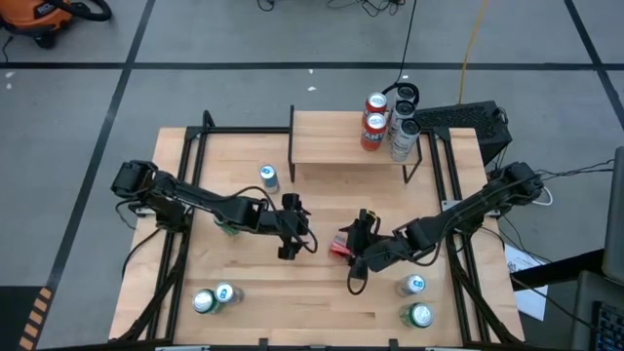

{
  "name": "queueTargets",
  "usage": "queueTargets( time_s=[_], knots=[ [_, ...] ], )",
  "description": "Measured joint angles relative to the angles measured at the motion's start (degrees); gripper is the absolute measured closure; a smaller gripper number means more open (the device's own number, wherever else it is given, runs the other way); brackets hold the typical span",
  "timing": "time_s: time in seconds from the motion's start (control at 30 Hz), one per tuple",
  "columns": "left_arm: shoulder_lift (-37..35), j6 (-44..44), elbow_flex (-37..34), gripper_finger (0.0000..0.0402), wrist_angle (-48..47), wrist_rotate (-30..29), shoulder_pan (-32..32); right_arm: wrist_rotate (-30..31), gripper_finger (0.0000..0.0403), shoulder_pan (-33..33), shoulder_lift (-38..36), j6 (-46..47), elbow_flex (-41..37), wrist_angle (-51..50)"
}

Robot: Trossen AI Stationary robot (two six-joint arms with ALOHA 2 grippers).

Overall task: Place canned beverage on shelf
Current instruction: Put the red soda can on the shelf aligned with the other red soda cans

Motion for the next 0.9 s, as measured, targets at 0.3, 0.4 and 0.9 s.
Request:
queueTargets(
  time_s=[0.3,0.4,0.9],
  knots=[
    [4.60,3.23,-2.52,0.0015,15.06,1.71,-2.20,-12.31,0.0128,-0.35,-0.10,15.91,-0.07,-13.25],
    [6.86,3.20,-2.64,0.0015,19.50,1.73,-2.02,-13.08,0.0128,0.09,-0.08,23.58,-0.07,-15.29],
    [8.79,3.23,-2.63,0.0015,24.28,1.45,-0.05,-20.08,0.0083,-5.46,9.78,33.73,-3.93,-18.31]
  ],
)
